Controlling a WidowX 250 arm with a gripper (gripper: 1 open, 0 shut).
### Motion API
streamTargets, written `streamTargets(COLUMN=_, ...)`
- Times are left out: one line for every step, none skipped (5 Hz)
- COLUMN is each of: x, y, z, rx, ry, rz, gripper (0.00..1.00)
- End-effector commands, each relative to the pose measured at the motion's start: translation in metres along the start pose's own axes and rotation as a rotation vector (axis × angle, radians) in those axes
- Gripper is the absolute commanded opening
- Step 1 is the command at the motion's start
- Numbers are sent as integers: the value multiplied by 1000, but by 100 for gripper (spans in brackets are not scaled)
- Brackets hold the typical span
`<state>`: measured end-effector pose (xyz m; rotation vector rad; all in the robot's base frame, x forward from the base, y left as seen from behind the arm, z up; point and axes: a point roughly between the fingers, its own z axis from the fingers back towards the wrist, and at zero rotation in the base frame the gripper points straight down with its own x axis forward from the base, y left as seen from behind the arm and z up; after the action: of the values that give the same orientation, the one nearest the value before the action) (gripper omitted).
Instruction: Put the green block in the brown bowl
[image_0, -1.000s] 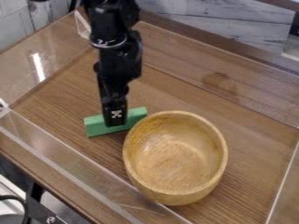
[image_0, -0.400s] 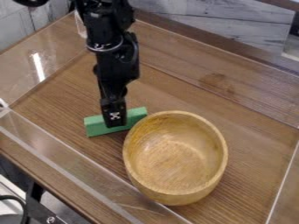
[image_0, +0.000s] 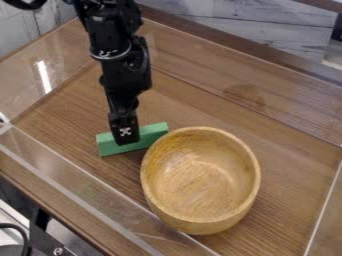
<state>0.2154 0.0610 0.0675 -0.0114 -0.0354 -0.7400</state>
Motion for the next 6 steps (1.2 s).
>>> streamTargets(x=4, y=3, z=3, rx=16, ry=-22, rz=-18, gripper=100)
streamTargets(x=-2, y=2, z=-2, rx=9, ry=-28, rz=2, gripper=100)
streamTargets(x=-6, y=3, z=-7, rx=5, ry=-31, rz=19, gripper=100)
streamTargets(x=-20, y=1, z=-6, rx=2, ry=-36, rz=53, gripper=100)
streamTargets(x=-29, y=-2, z=-3, rx=7, ry=-43, rz=74, gripper=100)
streamTargets(x=-27, y=0, z=-7, rx=12, ry=-48, rz=58, gripper=100)
